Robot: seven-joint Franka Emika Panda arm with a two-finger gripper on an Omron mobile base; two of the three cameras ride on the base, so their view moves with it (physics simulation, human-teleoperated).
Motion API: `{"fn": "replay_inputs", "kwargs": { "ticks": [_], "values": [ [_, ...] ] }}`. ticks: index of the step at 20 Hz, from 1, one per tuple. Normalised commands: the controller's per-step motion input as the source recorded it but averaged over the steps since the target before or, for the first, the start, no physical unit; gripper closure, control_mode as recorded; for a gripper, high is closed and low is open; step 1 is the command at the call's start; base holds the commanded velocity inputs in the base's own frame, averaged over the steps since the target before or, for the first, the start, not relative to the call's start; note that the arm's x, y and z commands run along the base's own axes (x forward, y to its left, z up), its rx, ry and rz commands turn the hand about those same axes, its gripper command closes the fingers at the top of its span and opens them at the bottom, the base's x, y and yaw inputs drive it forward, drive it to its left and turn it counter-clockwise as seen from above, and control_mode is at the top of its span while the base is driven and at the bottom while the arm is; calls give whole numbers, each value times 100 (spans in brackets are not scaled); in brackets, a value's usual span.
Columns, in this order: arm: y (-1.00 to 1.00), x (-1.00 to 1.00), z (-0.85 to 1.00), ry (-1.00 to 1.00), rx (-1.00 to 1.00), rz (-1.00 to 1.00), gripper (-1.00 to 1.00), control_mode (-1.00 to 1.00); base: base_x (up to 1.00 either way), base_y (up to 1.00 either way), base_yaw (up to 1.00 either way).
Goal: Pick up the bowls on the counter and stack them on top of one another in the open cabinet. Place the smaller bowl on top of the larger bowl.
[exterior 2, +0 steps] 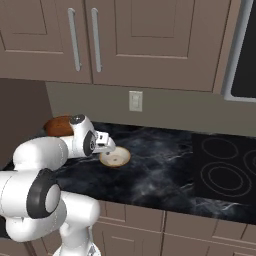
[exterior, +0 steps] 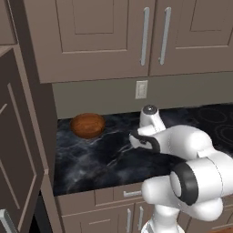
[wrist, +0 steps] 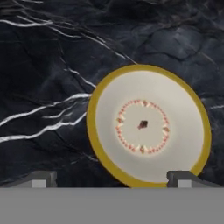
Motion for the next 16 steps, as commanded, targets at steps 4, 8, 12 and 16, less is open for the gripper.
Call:
{"fn": "replay_inputs", "kwargs": {
  "ticks": [4,8,12,16],
  "values": [
    [0,27,-20,0,-4,0,-100,-100,0,0,0],
    [0,23,-18,0,-3,0,-100,-100,0,0,0],
    [0,12,-14,0,-3,0,-100,-100,0,0,0],
    [0,0,0,0,0,0,-100,-100,0,0,0]
  ]
}}
